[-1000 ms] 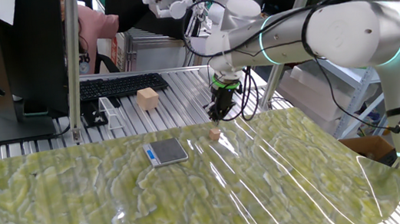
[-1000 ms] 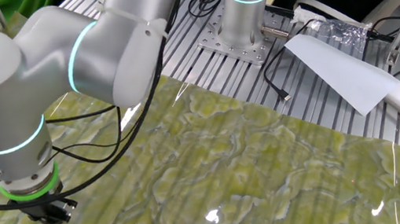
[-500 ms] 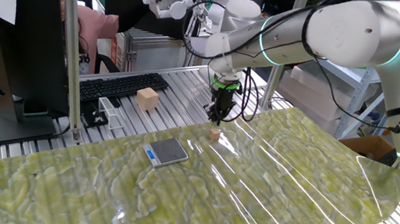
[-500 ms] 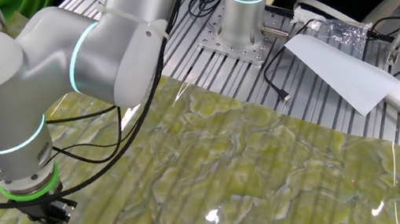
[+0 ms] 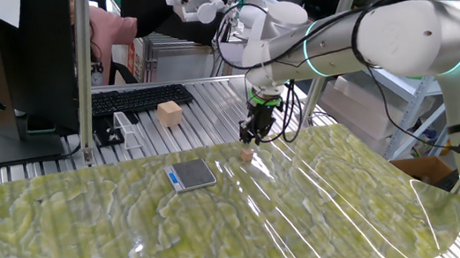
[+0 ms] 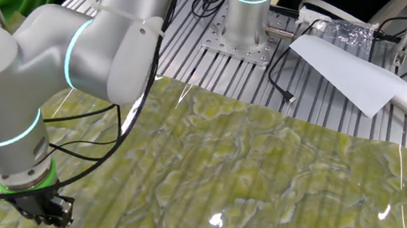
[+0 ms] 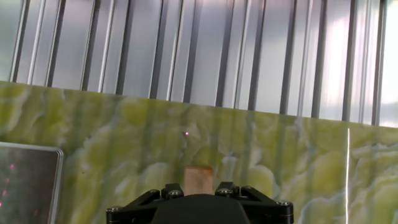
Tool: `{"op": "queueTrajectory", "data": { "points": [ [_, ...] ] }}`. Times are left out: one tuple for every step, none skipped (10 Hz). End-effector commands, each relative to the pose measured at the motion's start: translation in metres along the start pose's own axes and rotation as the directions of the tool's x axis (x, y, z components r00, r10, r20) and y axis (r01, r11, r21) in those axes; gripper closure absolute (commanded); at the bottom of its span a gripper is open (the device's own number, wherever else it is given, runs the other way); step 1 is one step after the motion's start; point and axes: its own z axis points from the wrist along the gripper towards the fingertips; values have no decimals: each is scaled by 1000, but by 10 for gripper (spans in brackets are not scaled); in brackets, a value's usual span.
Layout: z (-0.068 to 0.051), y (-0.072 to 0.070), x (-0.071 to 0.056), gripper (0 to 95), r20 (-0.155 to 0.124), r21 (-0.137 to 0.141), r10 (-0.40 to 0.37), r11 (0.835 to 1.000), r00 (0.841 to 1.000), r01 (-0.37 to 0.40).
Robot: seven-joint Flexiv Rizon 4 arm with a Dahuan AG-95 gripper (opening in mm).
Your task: Place the block on the scale
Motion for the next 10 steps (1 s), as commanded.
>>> {"op": "queueTrajectory", "data": {
  "points": [
    [3, 1, -3, 570, -2, -26, -1, 1000, 1000, 1],
    [5, 1, -4, 570, -2, -25, -1, 1000, 1000, 0],
    [8, 2, -5, 570, 3, -23, -1, 1000, 1000, 2],
    [9, 2, -5, 570, 3, -23, -2, 1000, 1000, 2],
    [10, 2, -4, 570, 3, -22, -2, 1000, 1000, 2],
    [13, 2, -4, 570, 4, -21, -4, 1000, 1000, 4],
    [15, 2, -4, 570, 4, -20, -8, 1000, 1000, 8],
    [16, 1, -3, 570, 7, -18, -12, 1000, 1000, 12],
    [17, 1, -3, 570, 8, -18, -11, 1000, 1000, 11],
    [18, 1, -3, 570, 9, -19, -10, 1000, 1000, 10]
  ]
}}
